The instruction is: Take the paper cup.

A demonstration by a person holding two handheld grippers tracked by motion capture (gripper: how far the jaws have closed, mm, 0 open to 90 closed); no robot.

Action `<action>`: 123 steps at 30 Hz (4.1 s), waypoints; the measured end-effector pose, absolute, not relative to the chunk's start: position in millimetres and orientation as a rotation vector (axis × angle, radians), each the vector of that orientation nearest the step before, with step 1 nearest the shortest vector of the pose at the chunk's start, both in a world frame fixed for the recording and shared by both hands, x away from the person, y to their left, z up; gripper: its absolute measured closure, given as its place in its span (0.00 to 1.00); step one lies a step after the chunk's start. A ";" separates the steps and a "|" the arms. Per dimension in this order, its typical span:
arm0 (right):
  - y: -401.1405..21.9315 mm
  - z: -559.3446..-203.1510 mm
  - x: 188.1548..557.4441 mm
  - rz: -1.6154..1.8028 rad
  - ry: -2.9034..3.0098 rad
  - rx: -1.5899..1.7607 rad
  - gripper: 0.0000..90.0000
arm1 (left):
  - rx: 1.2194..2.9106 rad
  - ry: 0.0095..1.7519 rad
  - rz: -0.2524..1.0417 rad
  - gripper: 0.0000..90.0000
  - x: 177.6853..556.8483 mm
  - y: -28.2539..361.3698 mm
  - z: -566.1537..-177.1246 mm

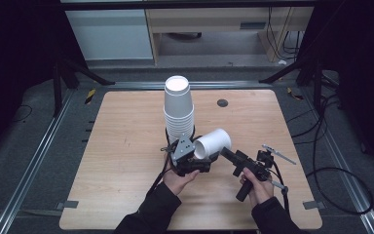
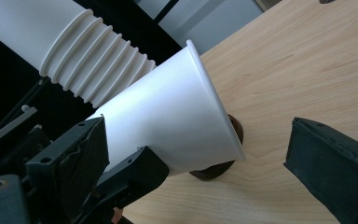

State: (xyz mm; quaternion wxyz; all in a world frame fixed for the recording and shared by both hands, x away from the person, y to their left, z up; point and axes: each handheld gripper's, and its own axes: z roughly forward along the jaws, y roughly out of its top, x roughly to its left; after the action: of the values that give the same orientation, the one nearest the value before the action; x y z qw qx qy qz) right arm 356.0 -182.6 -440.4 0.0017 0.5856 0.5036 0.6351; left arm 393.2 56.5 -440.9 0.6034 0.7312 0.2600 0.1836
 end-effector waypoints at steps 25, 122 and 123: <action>-176.8 -453.5 361.2 2.147 1.313 2.153 0.07 | 1.647 0.613 0.427 0.21 396.4 47.4 -445.1; -190.9 -430.3 396.2 2.209 1.069 1.995 0.13 | 1.899 0.558 0.362 0.19 369.6 98.5 -428.7; -191.6 -429.5 396.3 2.225 1.061 1.993 0.13 | 1.908 0.554 0.362 0.19 367.9 102.5 -429.6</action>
State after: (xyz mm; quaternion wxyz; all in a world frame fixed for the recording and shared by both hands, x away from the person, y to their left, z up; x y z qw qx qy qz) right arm 396.3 -191.6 -429.5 -0.0143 0.6287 0.3347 0.7018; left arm 367.9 102.5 -429.6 0.5322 0.7999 0.2323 0.1517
